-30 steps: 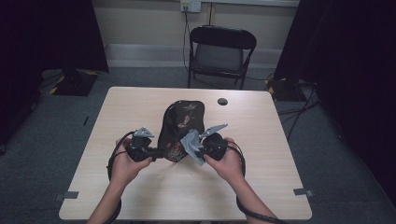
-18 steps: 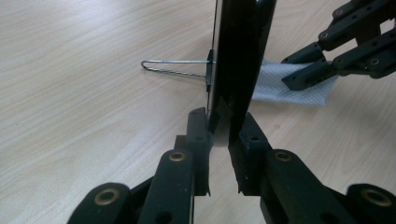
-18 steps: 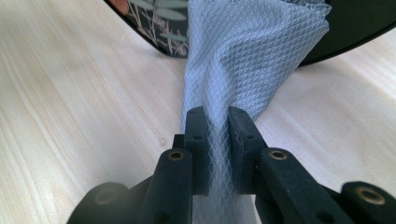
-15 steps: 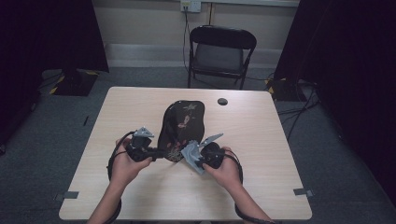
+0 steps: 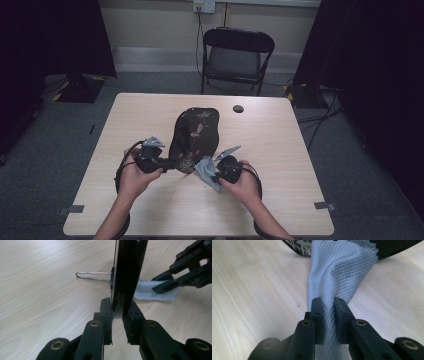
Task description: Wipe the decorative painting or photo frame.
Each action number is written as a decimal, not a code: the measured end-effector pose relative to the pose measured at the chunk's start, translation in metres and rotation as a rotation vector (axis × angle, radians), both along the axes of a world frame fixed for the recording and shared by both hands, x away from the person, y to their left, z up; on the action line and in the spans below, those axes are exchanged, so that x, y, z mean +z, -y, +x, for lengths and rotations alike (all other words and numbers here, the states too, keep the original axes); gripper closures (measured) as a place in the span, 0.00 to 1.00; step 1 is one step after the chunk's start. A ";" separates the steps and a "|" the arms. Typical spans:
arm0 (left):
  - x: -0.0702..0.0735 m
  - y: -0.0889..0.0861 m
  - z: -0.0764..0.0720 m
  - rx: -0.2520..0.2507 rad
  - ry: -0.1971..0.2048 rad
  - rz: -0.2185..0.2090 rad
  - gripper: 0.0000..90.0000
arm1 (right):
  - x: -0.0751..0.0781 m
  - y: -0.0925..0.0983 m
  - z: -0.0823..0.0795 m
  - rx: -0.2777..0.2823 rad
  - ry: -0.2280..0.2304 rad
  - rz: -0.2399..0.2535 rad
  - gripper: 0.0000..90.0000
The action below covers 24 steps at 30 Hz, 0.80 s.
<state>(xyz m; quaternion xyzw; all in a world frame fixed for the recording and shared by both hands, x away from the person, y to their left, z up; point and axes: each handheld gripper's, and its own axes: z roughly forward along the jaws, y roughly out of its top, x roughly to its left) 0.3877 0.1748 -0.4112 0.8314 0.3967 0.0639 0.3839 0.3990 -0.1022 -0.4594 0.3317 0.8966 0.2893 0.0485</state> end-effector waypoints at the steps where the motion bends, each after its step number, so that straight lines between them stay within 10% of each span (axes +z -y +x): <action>1: 0.000 0.000 0.000 0.000 0.000 0.000 0.87 | 0.003 0.001 0.000 -0.001 0.005 0.004 0.89; 24: 0.000 0.000 0.000 -0.001 0.001 0.005 0.87 | 0.168 0.004 0.007 0.004 0.269 0.086 0.89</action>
